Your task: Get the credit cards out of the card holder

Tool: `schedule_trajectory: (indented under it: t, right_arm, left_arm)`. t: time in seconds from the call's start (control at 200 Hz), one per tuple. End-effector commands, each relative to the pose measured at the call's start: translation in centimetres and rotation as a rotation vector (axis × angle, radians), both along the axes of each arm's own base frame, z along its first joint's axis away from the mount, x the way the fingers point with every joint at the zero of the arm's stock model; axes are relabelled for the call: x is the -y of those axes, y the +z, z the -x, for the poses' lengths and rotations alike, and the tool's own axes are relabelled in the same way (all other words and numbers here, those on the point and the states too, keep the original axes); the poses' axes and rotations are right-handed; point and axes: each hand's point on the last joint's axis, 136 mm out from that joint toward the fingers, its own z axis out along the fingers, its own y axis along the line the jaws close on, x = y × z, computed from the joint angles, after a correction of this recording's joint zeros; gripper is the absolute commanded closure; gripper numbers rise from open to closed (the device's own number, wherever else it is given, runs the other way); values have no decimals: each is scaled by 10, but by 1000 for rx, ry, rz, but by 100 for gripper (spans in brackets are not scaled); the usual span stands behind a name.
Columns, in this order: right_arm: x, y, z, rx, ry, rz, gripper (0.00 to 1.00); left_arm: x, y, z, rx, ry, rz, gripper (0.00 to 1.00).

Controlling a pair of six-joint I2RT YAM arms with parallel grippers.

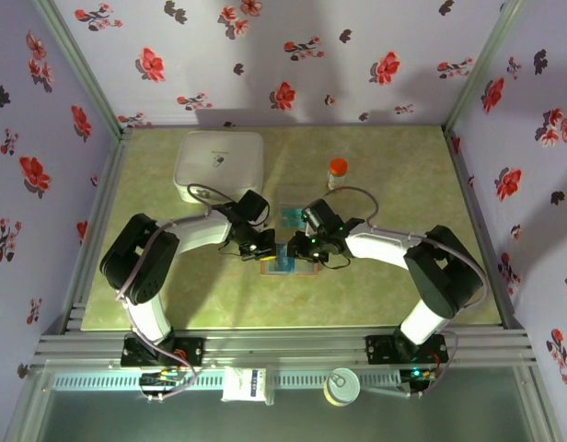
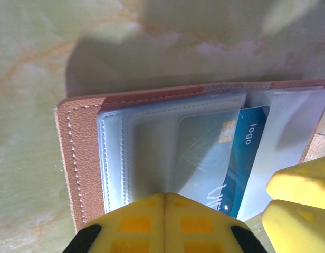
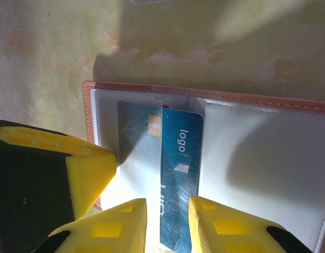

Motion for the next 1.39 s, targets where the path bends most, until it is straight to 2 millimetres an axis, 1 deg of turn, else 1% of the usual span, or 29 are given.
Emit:
schedule_trajectory:
  t: [0.0,0.255,0.375,0.57,0.61,0.835,0.91,1.06,1.21,1.39]
  right_arm:
    - [2,-11,2,-30,-10,6,72]
    - [-2,-18,2,-53,-8,-8,73]
    - [-7,-14,0,-51,-11,-35,74]
    - [-12,3,-5,-21,-9,-72,80]
    - [-12,4,-6,-16,-8,-72,82]
    - [-13,2,-7,-26,-7,-70,85]
    - [-10,2,-6,-22,-7,-61,86]
    - [1,3,-4,-8,-13,-31,88]
    - [14,8,-4,11,-30,-6,90]
    - [32,12,-2,32,-39,75,90]
  left_arm:
    - [-7,-11,8,-18,-12,-41,100]
    - [-9,-15,9,-24,-12,-49,100]
    - [-9,-15,9,-25,-12,-49,100]
    - [-9,-16,8,-28,-9,-49,100]
    - [-9,-16,8,-28,-10,-50,100]
    - [-7,-14,7,-26,-20,-50,100]
    - [-7,-12,6,-23,-21,-49,100]
    - [-9,-9,6,-16,-38,-59,100]
    - [-9,-6,5,-12,-39,-55,100]
    - [-7,-3,3,-5,-34,-47,100]
